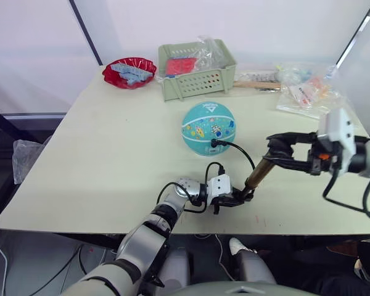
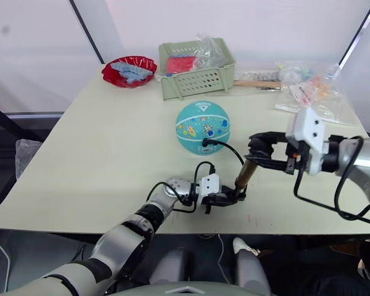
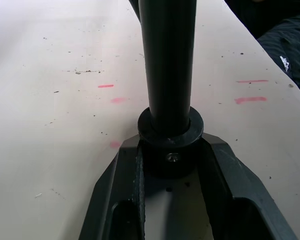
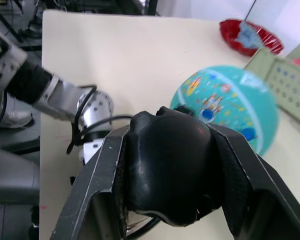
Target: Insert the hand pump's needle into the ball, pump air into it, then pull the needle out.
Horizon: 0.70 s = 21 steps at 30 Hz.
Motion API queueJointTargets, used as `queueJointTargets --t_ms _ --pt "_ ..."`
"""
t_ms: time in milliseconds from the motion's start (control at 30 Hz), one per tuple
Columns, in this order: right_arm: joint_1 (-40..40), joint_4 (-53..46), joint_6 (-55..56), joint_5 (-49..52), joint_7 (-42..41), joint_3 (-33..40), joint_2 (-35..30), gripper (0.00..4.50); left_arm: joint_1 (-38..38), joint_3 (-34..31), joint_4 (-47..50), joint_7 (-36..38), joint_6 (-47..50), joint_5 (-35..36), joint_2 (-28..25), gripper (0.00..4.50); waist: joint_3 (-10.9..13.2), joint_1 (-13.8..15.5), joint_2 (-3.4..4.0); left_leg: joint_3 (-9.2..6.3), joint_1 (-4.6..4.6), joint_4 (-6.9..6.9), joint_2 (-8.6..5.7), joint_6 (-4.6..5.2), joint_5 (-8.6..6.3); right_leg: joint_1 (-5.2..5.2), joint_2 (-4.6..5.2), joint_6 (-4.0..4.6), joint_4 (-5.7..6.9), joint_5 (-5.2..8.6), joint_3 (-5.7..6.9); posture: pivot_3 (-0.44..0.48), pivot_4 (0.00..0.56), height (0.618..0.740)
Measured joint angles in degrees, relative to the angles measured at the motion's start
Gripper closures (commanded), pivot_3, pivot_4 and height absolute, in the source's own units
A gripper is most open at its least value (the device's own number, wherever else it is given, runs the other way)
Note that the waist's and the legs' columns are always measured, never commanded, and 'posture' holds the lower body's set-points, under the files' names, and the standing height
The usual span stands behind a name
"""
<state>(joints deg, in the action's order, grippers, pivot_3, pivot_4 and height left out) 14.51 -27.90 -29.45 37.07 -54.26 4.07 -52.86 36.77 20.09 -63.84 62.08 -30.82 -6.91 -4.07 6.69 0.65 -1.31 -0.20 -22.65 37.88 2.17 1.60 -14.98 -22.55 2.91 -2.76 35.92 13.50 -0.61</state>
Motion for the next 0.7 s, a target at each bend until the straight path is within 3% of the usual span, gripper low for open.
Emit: queueJointTargets --t_ms 300,500,700 --pt "-2.7 4.6 9.3 -11.9 0.8 -9.9 5.0 2.56 -0.2 0.0 0.0 0.0 0.0 0.0 -0.1 3.47 -0.1 0.0 0.05 0.01 0.02 0.0 0.01 0.0 0.0 -0.01 -0.07 0.03 0.01 -0.01 -0.01 0.0 0.15 0.736" --pt "-1.5 4.6 9.1 -12.3 -0.3 -9.8 5.1 2.56 0.1 0.0 0.0 0.1 0.0 0.0 -0.1 3.47 0.0 0.0 0.07 -0.01 0.0 0.0 0.01 0.0 0.0 -0.01 -0.09 0.05 0.01 -0.03 0.0 0.0 0.15 0.736" --pt "2.9 3.8 1.2 -5.1 -3.0 -5.4 1.8 2.56 0.4 -0.1 0.1 0.6 0.0 0.2 0.1 3.47 0.5 0.2 0.4 0.0 -0.16 0.0 -0.03 0.0 0.0 -0.07 -0.06 0.08 0.01 -0.04 -0.01 0.0 0.15 0.736"
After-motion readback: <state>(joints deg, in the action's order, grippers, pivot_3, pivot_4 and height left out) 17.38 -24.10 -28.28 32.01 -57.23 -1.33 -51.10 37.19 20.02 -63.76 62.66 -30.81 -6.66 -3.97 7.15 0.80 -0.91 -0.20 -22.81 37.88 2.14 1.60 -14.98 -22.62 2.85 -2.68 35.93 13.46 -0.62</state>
